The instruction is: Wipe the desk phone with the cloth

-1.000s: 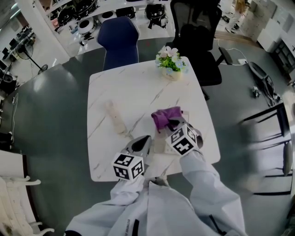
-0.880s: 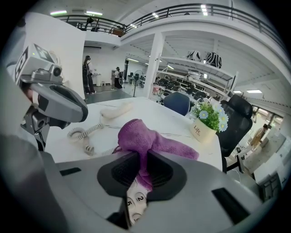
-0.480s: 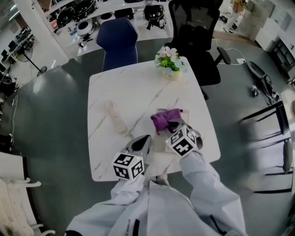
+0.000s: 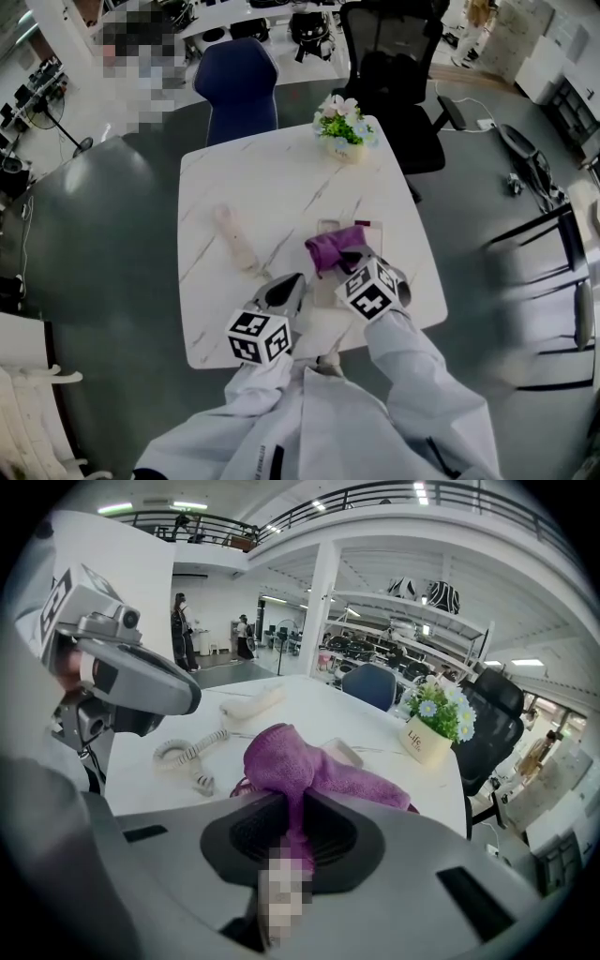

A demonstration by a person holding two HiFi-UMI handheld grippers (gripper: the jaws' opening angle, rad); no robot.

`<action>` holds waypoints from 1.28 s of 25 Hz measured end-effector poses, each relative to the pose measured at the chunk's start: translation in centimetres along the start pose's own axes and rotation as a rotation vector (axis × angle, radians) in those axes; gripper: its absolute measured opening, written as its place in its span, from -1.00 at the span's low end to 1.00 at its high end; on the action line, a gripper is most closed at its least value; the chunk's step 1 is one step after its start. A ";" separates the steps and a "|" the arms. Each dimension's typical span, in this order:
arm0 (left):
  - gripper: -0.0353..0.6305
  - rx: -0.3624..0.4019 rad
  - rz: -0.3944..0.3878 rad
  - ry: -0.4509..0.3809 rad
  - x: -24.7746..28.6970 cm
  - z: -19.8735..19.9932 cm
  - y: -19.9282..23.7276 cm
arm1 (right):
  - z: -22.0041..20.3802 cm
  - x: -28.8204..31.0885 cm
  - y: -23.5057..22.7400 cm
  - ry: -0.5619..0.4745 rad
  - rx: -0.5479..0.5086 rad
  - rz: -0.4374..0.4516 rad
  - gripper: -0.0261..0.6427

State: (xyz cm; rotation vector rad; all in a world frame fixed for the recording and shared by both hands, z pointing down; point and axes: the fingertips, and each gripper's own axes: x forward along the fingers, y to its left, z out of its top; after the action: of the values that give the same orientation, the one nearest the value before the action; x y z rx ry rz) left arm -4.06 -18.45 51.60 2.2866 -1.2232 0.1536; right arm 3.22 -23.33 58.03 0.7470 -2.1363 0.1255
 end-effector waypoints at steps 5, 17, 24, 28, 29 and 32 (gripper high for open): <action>-0.90 0.002 -0.003 -0.003 -0.4 -0.1 -0.1 | -0.2 -0.1 0.9 0.003 -0.004 0.012 -0.82; -0.90 0.002 -0.009 -0.006 -1.2 -0.2 -0.2 | -1.3 -0.6 2.6 0.047 -0.008 0.036 -0.82; -0.90 0.000 -0.014 -0.001 -1.5 -0.5 -0.2 | -1.5 -0.7 3.5 0.060 -0.017 0.062 -0.82; -0.90 -0.003 -0.013 0.003 -1.8 -0.9 -0.2 | -2.0 -1.0 4.2 0.066 -0.015 0.076 -0.82; -0.90 -0.003 -0.013 0.004 -1.8 -0.9 -0.2 | -2.1 -1.0 4.3 0.069 -0.013 0.079 -0.82; -0.90 -0.003 -0.017 0.005 -1.9 -1.0 -0.3 | -2.2 -1.2 4.7 0.072 -0.013 0.088 -0.82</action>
State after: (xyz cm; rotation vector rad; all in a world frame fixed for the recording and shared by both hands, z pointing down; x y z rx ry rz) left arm -4.76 -16.41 51.68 2.2920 -1.2004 0.1505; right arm 2.70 -18.17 59.37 0.6313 -2.0997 0.1826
